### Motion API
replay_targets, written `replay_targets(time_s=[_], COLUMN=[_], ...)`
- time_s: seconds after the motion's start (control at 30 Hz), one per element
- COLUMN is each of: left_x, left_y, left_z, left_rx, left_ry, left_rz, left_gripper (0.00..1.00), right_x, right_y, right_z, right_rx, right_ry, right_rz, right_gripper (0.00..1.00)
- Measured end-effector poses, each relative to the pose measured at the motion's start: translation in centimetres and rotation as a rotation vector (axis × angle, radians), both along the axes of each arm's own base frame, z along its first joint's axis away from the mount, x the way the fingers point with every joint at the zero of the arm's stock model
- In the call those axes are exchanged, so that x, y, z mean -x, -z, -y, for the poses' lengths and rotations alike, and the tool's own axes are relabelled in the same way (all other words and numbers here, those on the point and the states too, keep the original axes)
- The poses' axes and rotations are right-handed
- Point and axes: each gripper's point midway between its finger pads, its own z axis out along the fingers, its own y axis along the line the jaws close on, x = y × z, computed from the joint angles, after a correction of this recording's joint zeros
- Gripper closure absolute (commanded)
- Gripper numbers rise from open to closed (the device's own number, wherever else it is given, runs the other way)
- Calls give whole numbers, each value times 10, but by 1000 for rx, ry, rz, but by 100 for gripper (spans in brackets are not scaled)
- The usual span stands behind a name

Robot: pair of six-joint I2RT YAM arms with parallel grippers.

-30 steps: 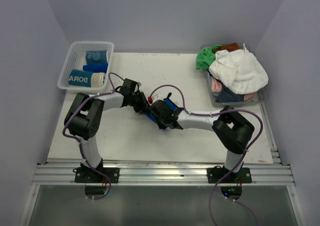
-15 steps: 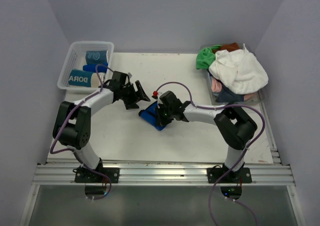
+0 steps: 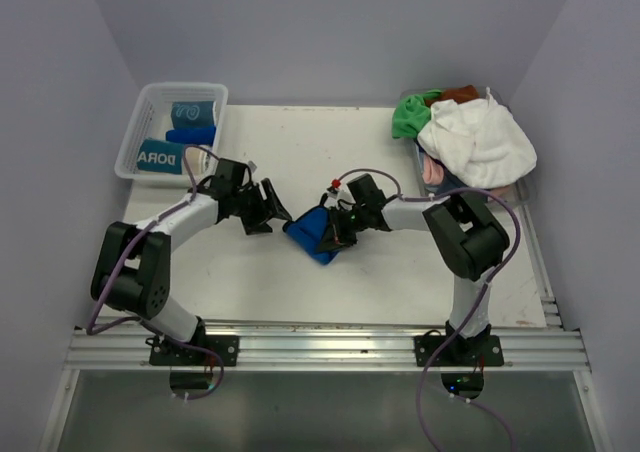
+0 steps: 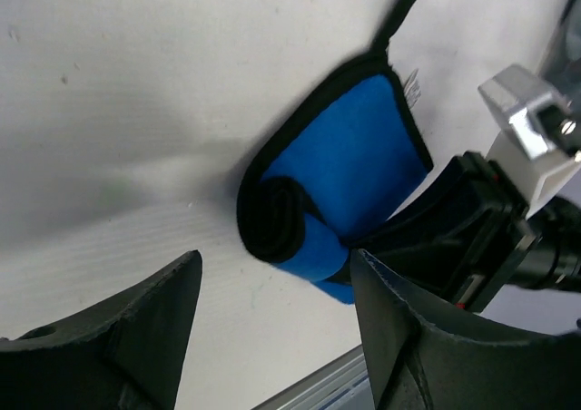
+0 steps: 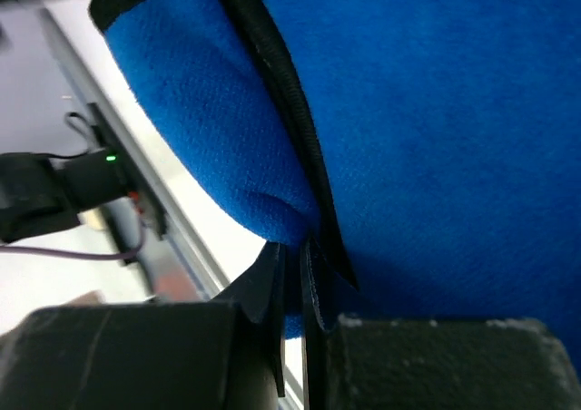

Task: Roll the towels
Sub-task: Roll the towel

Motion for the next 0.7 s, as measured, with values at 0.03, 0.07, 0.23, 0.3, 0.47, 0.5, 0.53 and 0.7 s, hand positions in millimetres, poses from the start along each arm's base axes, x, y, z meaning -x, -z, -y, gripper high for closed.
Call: replay_targets(time_s=[0.03, 0.07, 0.23, 0.3, 0.47, 0.5, 0.53, 0.7], left_x=[6, 11, 24, 25, 25, 25, 25, 23], left_y=[4, 7, 12, 10, 12, 14, 16, 24], left_z=[1, 4, 20, 28, 42, 43, 44, 46], left_rx=[-2, -3, 9, 20, 37, 37, 37, 31], left_ry=[7, 15, 47, 60, 85, 87, 87, 86], left_rz=[-12, -22, -31, -19, -9, -12, -17, -38], left_gripper=[30, 31, 45, 53, 67, 72, 75, 81], right_x=[0, 1, -2, -2, -2, -2, -2, -2], right_y=[0, 0, 0, 1, 0, -1, -1, -1], right_z=[2, 2, 5, 5, 4, 4, 4, 4], right_rx=[-20, -38, -88, -103, -130, -133, -135, -135], right_ry=[11, 15, 39, 44, 49, 49, 50, 51], right_rz=[-32, -58, -126, -145, -176, -179, -181, -185], right_gripper=[100, 100, 100, 100, 100, 100, 100, 100])
